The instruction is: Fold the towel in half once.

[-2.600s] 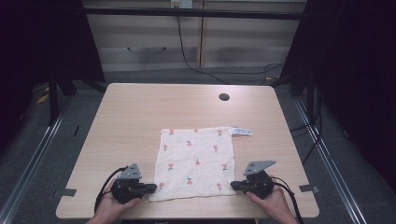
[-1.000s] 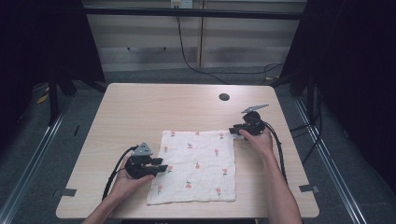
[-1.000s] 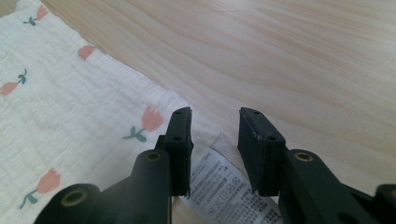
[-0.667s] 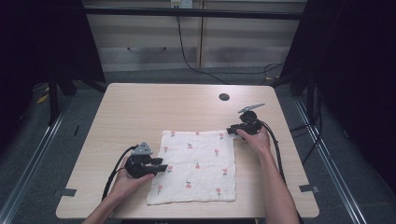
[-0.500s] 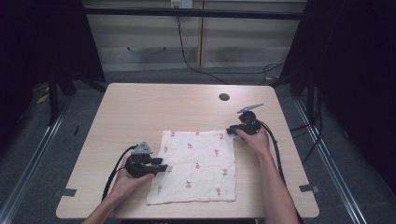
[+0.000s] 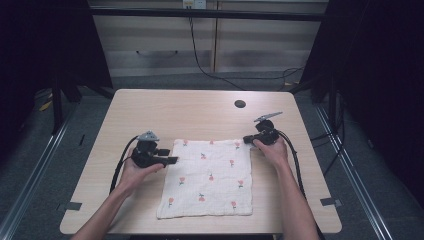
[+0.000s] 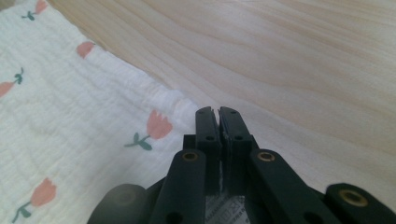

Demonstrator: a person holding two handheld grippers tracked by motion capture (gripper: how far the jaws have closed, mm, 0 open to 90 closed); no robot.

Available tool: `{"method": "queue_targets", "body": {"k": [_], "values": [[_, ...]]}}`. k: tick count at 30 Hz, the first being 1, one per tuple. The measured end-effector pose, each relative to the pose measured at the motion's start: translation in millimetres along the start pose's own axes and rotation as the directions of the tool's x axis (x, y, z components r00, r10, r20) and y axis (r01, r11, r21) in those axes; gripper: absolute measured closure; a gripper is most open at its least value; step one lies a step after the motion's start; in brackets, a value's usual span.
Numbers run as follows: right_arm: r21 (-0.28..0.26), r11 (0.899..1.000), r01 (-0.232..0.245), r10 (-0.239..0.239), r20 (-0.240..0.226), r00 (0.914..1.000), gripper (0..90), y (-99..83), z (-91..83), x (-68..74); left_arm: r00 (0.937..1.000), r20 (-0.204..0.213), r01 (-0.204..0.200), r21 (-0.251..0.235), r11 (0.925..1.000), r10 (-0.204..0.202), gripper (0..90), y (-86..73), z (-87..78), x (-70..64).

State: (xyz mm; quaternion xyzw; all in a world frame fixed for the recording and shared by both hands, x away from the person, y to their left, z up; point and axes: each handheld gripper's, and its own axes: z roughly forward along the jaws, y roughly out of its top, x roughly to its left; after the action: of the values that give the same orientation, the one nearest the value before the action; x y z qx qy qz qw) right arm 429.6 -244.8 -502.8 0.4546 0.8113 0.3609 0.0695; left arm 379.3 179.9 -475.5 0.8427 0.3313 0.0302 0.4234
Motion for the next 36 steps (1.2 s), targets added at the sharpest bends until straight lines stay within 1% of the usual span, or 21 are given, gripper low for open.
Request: {"method": "queue_targets", "body": {"k": [1, 2, 3, 5, 6, 9, 10, 11, 12, 16, 17, 19, 21, 22, 23, 24, 25, 28, 30, 32, 36], "values": [[-0.014, 1.0, -0.005, 0.004, -0.008, 1.0, 87.6, -1.5, 0.4, -0.8, 0.9997, -0.025, 0.003, -0.02, 0.9998, -0.003, 49.9, 7.6, 4.5, 11.2], [-0.014, 1.0, -0.005, 0.004, -0.008, 1.0, 87.6, -1.5, 0.4, -0.8, 0.9997, -0.025, 0.003, -0.02, 0.9998, -0.003, 50.6, 7.6, 4.5, 11.2], [-0.016, 1.0, -0.002, 0.002, -0.007, 1.0, 87.6, -2.4, 0.4, 0.5, 0.9995, -0.02, 0.022, -0.04, 0.9989, -0.023, 51.6, 13.2, 10.6, 21.5], [-0.029, 1.0, -0.004, 0.003, -0.013, 0.9999, 87.7, -3.4, 0.9, 0.3, 0.9977, -0.06, 0.031, -0.027, 0.9992, -0.033, 53.3, 17.8, 22.3, 32.5], [-0.029, 1.0, -0.004, 0.003, -0.013, 0.9999, 87.7, -3.4, 0.9, 0.3, 0.9977, -0.06, 0.031, -0.027, 0.9992, -0.033, 57.2, 17.8, 22.3, 32.5], [-0.018, 1.0, 0.001, -0.001, -0.008, 1.0, 87.7, -2.7, 0.5, 0.8, 0.9952, -0.078, 0.06, 0.0, 0.9982, -0.06, 57.7, 21.0, 32.9, 41.6], [-0.017, 1.0, 0.004, -0.004, -0.004, 1.0, 87.8, -2.5, 0.6, 1.4, 0.9927, -0.106, 0.06, 0.012, 0.9981, -0.058, 58.5, 22.1, 36.7, 43.3], [-0.018, 1.0, 0.004, -0.004, -0.004, 1.0, 87.7, -2.3, 0.8, 1.8, 0.9899, -0.107, 0.095, 0.007, 0.9955, -0.094, 59.2, 22.1, 41.9, 48.4], [-0.018, 1.0, 0.005, -0.005, -0.004, 1.0, 87.8, -2.2, 0.8, 1.8, 0.9902, -0.114, 0.084, 0.02, 0.9963, -0.081, 59.2, 22.0, 44.3, 50.0], [-0.018, 1.0, 0.003, -0.003, -0.005, 1.0, 87.7, -2.3, 0.7, 1.7, 0.9897, -0.115, 0.088, 0.024, 0.9958, -0.085, 58.6, 21.3, 50.3, 51.6], [-0.013, 1.0, 0.01, -0.01, 0.003, 0.9999, 87.6, -1.8, 0.6, 1.9, 0.9898, -0.126, 0.07, 0.029, 0.9971, -0.065, 58.2, 23.5, 52.5, 51.5], [-0.008, 1.0, 0.011, -0.011, 0.006, 0.9999, 87.6, -1.5, 0.3, 2.3, 0.9904, -0.126, 0.06, 0.033, 0.9976, -0.056, 58.5, 24.9, 54.1, 51.0], [-0.009, 1.0, 0.011, -0.011, 0.006, 0.9999, 87.7, -1.6, 0.3, 2.4, 0.9917, -0.122, 0.046, 0.038, 0.9982, -0.041, 65.0, 25.8, 55.7, 49.2], [-0.008, 1.0, 0.01, -0.01, 0.005, 0.9999, 87.7, -1.5, 0.3, 2.2, 0.9932, -0.116, -0.002, 0.053, 0.9986, 0.008, 69.3, 25.7, 57.2, 45.1], [-0.008, 1.0, 0.012, -0.012, 0.006, 0.9999, 87.7, -1.4, 0.3, 2.3, 0.992, -0.123, -0.022, 0.065, 0.9977, 0.03, 72.2, 26.3, 57.5, 42.8], [-0.008, 1.0, 0.012, -0.012, 0.006, 0.9999, 87.7, -1.4, 0.3, 2.3, 0.992, -0.123, -0.022, 0.065, 0.9977, 0.03, 77.5, 26.3, 57.5, 42.8], [-0.01, 1.0, 0.013, -0.013, 0.007, 0.9999, 87.8, -1.5, 0.3, 2.4, 0.9911, -0.123, -0.04, 0.076, 0.9963, 0.049, 80.5, 26.7, 58.5, 39.5], [-0.011, 1.0, 0.013, -0.013, 0.006, 0.9999, 87.9, -1.6, 0.4, 2.7, 0.9929, -0.113, -0.031, 0.067, 0.9973, 0.038, 84.9, 25.5, 58.7, 39.4], [-0.008, 1.0, 0.011, -0.011, 0.005, 0.9999, 87.9, -1.4, 0.1, 2.5, 0.9934, -0.115, -0.002, 0.049, 0.9988, 0.007, 86.6, 24.4, 58.7, 40.0], [-0.01, 1.0, 0.009, -0.009, 0.001, 1.0, 88.0, -1.3, -0.3, 2.3, 0.995, -0.097, 0.027, 0.026, 0.9993, -0.025, 86.8, 23.3, 57.0, 42.9], [-0.034, 0.999, -0.006, 0.006, -0.008, 0.9999, 88.0, -0.8, -4.3, -0.9, 0.9961, -0.077, 0.043, -0.011, 0.999, -0.044, 86.9, 28.1, 48.3, 43.8]]}}
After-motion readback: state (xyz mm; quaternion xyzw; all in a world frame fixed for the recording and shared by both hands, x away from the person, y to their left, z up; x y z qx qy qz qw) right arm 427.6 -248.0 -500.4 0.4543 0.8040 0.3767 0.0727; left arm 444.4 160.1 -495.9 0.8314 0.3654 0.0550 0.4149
